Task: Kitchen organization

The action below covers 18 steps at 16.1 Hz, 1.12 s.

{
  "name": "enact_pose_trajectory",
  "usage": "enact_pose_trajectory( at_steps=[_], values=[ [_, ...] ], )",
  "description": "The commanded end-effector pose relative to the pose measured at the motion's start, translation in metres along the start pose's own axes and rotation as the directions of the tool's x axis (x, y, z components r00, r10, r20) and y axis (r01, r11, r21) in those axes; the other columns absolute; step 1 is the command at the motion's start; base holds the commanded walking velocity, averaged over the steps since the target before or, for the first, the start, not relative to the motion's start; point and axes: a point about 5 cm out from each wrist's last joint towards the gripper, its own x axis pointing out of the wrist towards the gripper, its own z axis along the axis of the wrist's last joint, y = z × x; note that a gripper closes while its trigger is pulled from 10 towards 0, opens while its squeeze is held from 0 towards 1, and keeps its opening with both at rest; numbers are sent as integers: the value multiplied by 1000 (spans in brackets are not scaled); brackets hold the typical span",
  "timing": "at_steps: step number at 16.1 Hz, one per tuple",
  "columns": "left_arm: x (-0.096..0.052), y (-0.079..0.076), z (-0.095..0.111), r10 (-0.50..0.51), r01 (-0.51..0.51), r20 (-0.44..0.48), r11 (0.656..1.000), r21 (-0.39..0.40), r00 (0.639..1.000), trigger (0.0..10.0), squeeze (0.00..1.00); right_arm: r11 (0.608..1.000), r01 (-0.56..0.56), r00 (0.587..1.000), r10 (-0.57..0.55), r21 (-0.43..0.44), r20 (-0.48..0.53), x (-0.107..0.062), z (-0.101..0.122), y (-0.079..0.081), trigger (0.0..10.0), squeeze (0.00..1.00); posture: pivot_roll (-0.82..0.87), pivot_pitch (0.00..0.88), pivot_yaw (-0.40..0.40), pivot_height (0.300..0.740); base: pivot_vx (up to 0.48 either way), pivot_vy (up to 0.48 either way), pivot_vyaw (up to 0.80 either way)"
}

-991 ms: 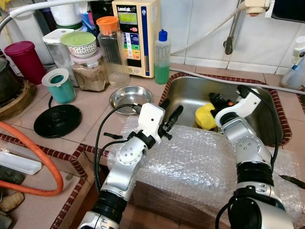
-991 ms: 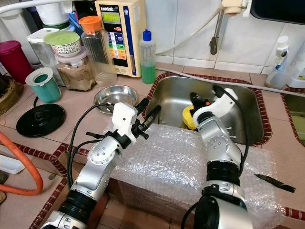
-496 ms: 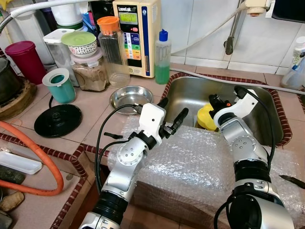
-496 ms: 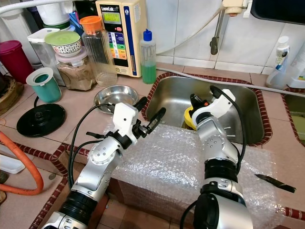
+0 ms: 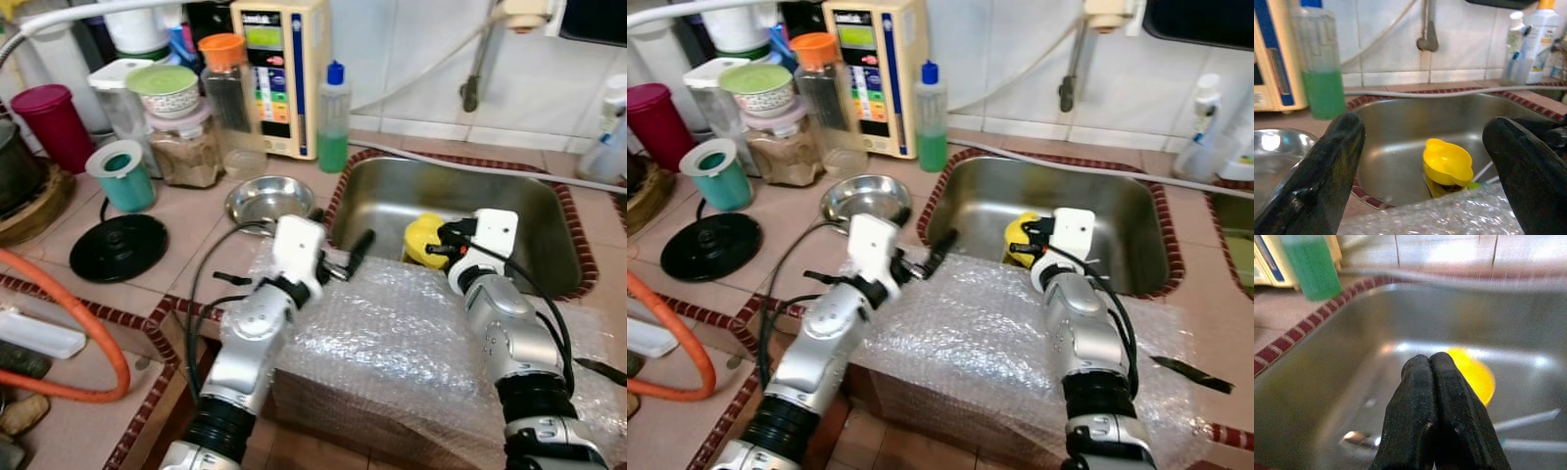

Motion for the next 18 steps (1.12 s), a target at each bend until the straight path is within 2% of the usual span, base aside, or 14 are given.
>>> enact_pose_trajectory(
  at_steps=[1, 2, 3, 6, 9, 10, 11, 12, 13, 14, 16, 18],
  values=[
    [-2, 10, 6, 50, -50, 19, 999, 6, 999, 10000, 1000, 997, -4, 999, 8, -82, 52, -4, 7, -1, 0, 0, -56, 0, 66, 740, 0, 0, 0],
    [-3, 18, 9, 90, -90, 30, 996, 13, 996, 10000, 1000, 990, 15, 996, -4, -137, 84, -10, 9, -6, 0, 0, -58, 0, 68, 740, 0, 0, 0],
    [-3, 20, 9, 109, -110, 30, 994, 10, 994, 10000, 1000, 991, 21, 995, -8, -135, 96, -12, 11, -7, 0, 0, -61, 0, 69, 740, 0, 0, 0],
    [-2, 27, 13, 168, -168, 32, 986, -8, 985, 10000, 1000, 975, 9, 991, 20, -223, 130, -20, 14, -2, 0, 0, -64, 0, 70, 740, 0, 0, 0],
    [-10, 41, 11, 284, -284, -4, 958, 24, 959, 10000, 1000, 971, 35, 985, 7, -235, 173, -34, 17, 3, 0, 0, -60, 0, 72, 740, 0, 0, 0],
    [-16, 49, 7, 344, -343, -35, 938, 47, 938, 10000, 1000, 967, 61, 979, -10, -246, 201, -40, 20, 4, 2431, 0, -59, 0, 76, 740, 0, 0, 0],
    [-22, 55, 5, 356, -354, -51, 934, 40, 933, 10000, 1000, 966, 79, 973, -21, -247, 228, -46, 24, 5, 6627, 0, -59, 0, 79, 740, 0, 0, 0],
    [-25, 57, 5, 356, -355, -53, 934, 37, 933, 10000, 1000, 963, 94, 970, -32, -251, 243, -49, 25, 4, 10000, 0, -60, 0, 80, 740, 0, 0, 0],
    [-28, 59, 5, 351, -349, -62, 936, 46, 934, 10000, 0, 963, 110, 965, -44, -247, 258, -54, 28, 3, 10000, 0, -60, 0, 82, 740, 0, 0, 0],
    [-32, 63, 5, 345, -342, -75, 938, 57, 936, 10000, 0, 959, 123, 958, -47, -256, 282, -60, 32, 3, 10000, 0, -61, 0, 85, 740, 0, 0, 0],
    [-34, 66, 8, 332, -326, -90, 942, 76, 939, 10000, 0, 960, 144, 963, -81, -239, 256, -64, 30, 1, 10000, 0, -62, 0, 92, 740, 0, 0, 0],
    [-34, 69, 11, 330, -322, -96, 943, 88, 939, 10000, 0, 958, 164, 966, -108, -236, 234, -67, 26, -3, 10000, 0, -55, 0, 94, 740, 0, 0, -788]
  ],
)
